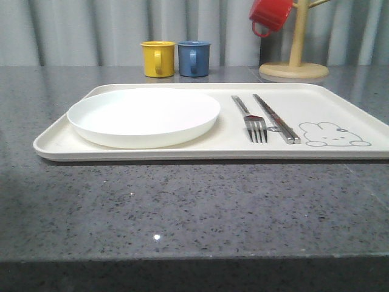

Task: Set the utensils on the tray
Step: 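Place the chopsticks on the tray next to the fork and release, then grasp the steel spoon with the right gripper and lift it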

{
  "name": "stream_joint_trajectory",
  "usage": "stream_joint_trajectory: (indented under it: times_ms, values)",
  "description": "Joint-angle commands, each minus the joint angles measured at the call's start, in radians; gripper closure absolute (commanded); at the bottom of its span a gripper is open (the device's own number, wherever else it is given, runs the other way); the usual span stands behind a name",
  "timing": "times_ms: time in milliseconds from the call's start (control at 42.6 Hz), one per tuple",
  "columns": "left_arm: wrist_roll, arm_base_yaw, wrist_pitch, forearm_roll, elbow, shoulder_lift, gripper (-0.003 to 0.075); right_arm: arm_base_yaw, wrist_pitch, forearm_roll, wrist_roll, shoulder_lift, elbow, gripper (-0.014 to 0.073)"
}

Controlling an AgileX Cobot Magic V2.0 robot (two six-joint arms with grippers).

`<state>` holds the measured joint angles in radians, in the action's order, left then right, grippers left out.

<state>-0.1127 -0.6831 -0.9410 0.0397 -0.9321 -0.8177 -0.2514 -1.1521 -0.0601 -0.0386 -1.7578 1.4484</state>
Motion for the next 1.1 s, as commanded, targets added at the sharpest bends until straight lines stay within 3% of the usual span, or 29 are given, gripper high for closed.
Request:
stream_joint_trajectory:
  times_ms: [0,258,446,704,915,1079]
  values:
    - [0.013,-0.008,0.061,0.005,-0.027,0.001,0.0304,-0.01,0.037,-0.017,-0.016,0.028,0.03,0.023]
    - [0.013,-0.008,0.061,0.005,-0.027,0.001,0.0304,-0.01,0.058,-0.016,-0.016,0.012,0.03,0.024]
    - [0.013,-0.008,0.061,0.005,-0.027,0.001,0.0304,-0.01,0.038,-0.016,-0.016,0.005,0.03,0.0396]
    - [0.013,-0.008,0.061,0.005,-0.027,0.001,0.0304,-0.011,0.035,-0.016,-0.016,-0.006,0.03,0.0431]
    - [0.013,-0.008,0.061,0.005,-0.027,0.001,0.0305,-0.011,0.035,-0.016,-0.016,-0.006,0.03,0.0621]
    - [0.013,-0.008,0.061,0.005,-0.027,0.001,0.0318,0.005,0.035,0.015,-0.021,0.021,0.035,0.063]
